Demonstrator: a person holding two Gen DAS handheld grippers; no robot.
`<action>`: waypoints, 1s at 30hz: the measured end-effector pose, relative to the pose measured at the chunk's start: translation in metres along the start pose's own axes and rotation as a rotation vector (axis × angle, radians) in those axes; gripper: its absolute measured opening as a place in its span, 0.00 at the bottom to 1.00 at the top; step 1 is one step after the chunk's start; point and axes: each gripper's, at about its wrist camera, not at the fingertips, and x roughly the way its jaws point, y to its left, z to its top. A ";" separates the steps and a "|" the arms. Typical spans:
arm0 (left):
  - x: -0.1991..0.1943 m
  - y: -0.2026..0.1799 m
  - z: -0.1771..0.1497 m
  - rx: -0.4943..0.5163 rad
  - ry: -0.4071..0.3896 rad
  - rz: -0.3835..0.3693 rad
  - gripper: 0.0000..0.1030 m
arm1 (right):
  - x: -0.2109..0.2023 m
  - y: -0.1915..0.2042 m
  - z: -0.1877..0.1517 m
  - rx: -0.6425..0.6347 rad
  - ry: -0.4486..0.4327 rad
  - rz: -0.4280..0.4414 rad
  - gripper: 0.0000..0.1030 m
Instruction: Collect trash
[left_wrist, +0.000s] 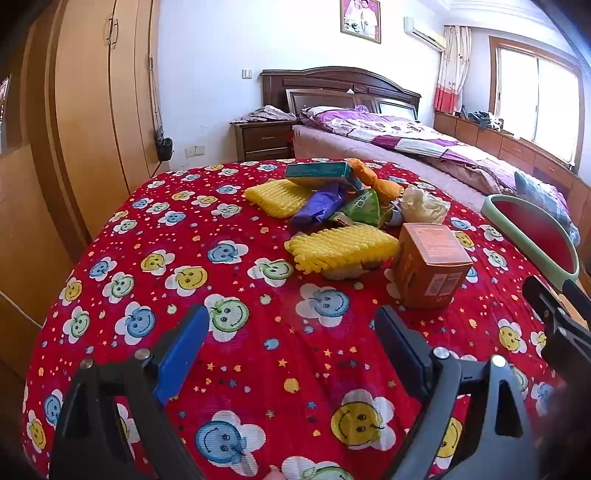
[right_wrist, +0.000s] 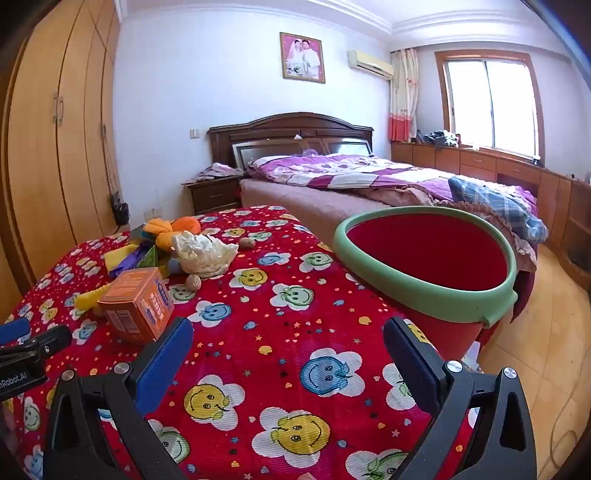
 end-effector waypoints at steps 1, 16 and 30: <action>0.000 0.000 0.000 -0.001 0.000 0.003 0.88 | 0.000 0.000 0.000 -0.001 -0.001 0.000 0.99; 0.000 0.000 0.000 0.005 0.007 0.003 0.88 | -0.001 0.002 0.000 -0.013 -0.005 -0.006 0.99; 0.000 0.000 0.000 0.006 0.007 0.002 0.88 | -0.001 0.003 -0.001 -0.017 -0.008 -0.008 0.99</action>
